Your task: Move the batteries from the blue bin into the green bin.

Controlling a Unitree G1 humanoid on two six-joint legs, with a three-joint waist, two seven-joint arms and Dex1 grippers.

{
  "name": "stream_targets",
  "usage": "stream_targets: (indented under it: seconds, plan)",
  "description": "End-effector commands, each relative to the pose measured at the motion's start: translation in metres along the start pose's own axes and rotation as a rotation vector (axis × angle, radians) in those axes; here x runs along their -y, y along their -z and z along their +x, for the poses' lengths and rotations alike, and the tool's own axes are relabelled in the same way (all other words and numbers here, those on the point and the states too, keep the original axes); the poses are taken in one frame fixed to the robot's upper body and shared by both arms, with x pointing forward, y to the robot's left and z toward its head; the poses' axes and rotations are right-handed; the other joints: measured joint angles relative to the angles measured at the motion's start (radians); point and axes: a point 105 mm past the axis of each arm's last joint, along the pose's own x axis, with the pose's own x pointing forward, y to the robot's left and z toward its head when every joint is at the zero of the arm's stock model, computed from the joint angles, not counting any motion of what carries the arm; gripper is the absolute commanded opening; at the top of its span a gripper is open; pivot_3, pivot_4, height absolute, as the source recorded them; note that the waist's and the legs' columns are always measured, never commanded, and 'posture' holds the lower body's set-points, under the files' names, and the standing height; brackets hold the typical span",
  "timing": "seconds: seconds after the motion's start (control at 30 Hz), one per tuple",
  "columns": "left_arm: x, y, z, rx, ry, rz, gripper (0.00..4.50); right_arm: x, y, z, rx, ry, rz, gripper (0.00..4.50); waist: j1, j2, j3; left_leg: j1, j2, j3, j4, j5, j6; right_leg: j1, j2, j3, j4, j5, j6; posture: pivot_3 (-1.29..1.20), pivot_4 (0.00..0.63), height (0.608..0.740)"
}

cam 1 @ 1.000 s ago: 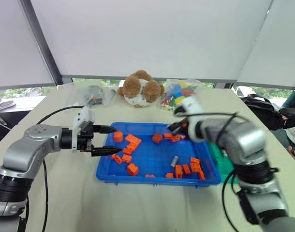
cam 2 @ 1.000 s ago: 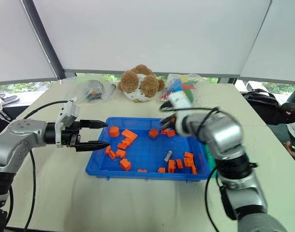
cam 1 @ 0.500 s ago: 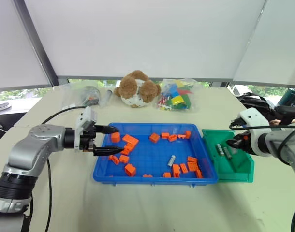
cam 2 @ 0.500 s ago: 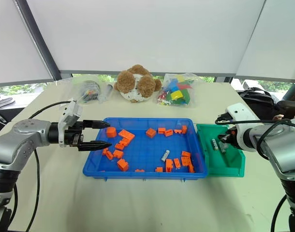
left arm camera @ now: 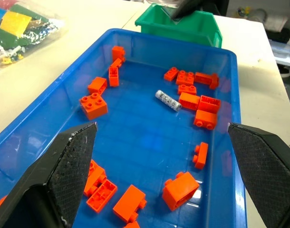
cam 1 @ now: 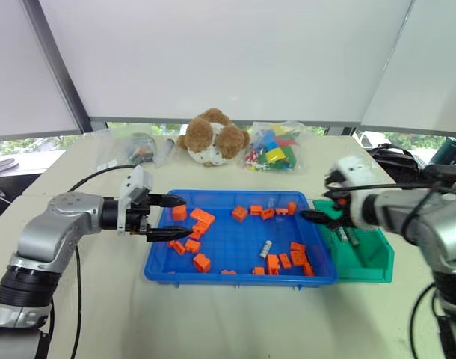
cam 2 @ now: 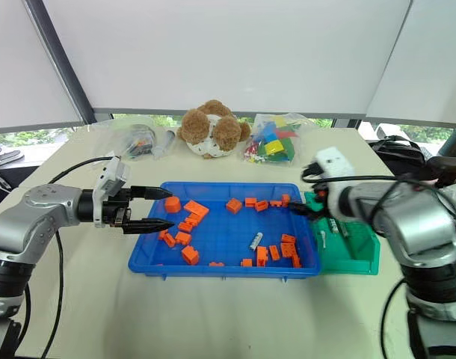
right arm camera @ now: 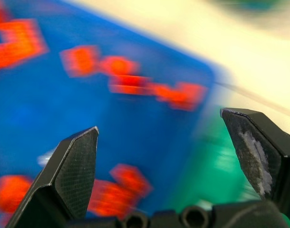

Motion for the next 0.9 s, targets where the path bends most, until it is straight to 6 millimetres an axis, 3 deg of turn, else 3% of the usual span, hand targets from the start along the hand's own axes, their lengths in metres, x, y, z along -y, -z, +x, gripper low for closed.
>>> stream_targets:
  seconds: [0.03, 0.2, 0.47, 0.9]
  plan:
    - [-0.001, -0.012, -0.003, 0.013, -0.014, 0.052, 4.5, -0.02, -0.005, 0.01, 0.01, -0.048, -0.056, 4.45, 0.005, 0.0, 0.0, 0.0, 0.0, 0.0, 0.0, 0.0, 0.0, 0.0, 0.0, 0.0, 0.0, 0.0, 0.0, 0.0, 0.15, 0.733]
    - [0.0, -0.012, -0.005, 0.01, -0.018, 0.051, 4.5, -0.034, 0.005, 0.03, -0.027, -0.123, -0.132, 4.45, 0.004, 0.0, 0.0, -0.001, -0.001, 0.0, 0.001, 0.0, 0.0, 0.0, -0.001, 0.0, 0.0, 0.0, 0.0, 0.0, 0.15, 0.733]
    - [0.0, -0.013, -0.005, 0.005, -0.02, 0.054, 4.5, -0.041, 0.029, 0.056, -0.117, -0.223, -0.184, 4.45, 0.001, 0.0, 0.0, -0.001, -0.001, 0.0, 0.001, 0.0, 0.0, 0.0, -0.001, 0.0, 0.0, 0.0, 0.0, 0.0, 0.15, 0.733]
    - [0.003, -0.01, -0.007, 0.003, -0.037, 0.048, 4.5, -0.042, 0.041, 0.067, -0.182, -0.241, -0.196, 4.45, 0.002, 0.0, 0.0, -0.001, -0.001, 0.0, 0.001, 0.0, 0.0, 0.0, -0.001, 0.0, 0.0, 0.0, 0.0, 0.0, 0.15, 0.733]
